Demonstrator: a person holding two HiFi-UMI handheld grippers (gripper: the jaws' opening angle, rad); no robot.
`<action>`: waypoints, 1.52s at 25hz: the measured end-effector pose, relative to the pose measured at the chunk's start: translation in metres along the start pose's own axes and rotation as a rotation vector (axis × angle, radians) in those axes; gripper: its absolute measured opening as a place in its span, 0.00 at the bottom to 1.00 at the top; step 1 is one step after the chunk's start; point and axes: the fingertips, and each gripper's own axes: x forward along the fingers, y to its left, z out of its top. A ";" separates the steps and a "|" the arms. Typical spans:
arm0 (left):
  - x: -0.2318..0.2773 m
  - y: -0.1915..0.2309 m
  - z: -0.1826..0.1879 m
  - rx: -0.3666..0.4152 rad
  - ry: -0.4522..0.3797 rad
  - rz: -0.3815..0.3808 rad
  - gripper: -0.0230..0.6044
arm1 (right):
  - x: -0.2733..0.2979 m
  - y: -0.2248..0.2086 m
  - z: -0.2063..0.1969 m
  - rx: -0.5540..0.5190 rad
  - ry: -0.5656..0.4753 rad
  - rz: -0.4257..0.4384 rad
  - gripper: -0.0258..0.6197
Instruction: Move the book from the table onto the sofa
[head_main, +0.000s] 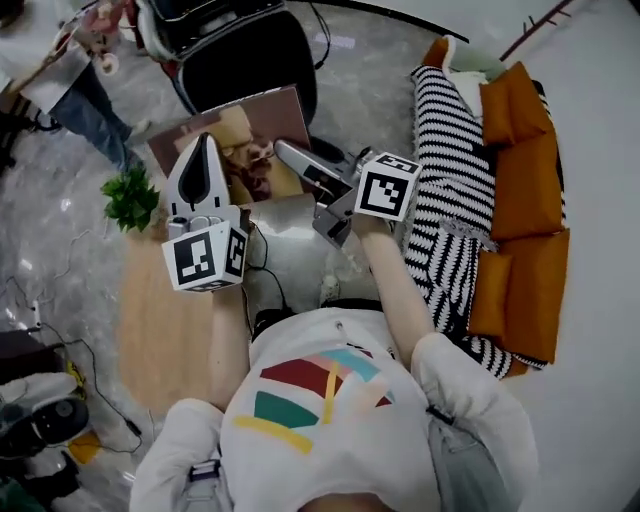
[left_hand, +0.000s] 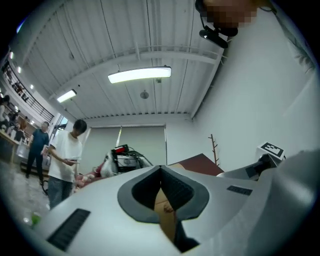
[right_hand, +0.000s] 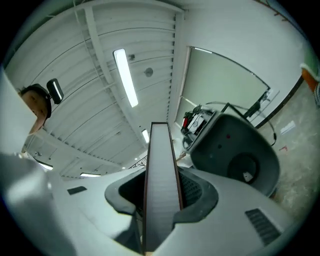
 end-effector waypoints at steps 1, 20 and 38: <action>0.019 -0.028 -0.003 -0.013 0.004 -0.047 0.05 | -0.025 -0.013 0.017 -0.001 -0.035 -0.038 0.28; 0.188 -0.497 -0.092 -0.136 0.098 -0.906 0.05 | -0.472 -0.136 0.163 -0.033 -0.708 -0.737 0.28; 0.448 -0.691 -0.187 -0.098 0.187 -1.089 0.05 | -0.611 -0.338 0.365 -0.041 -0.908 -0.957 0.28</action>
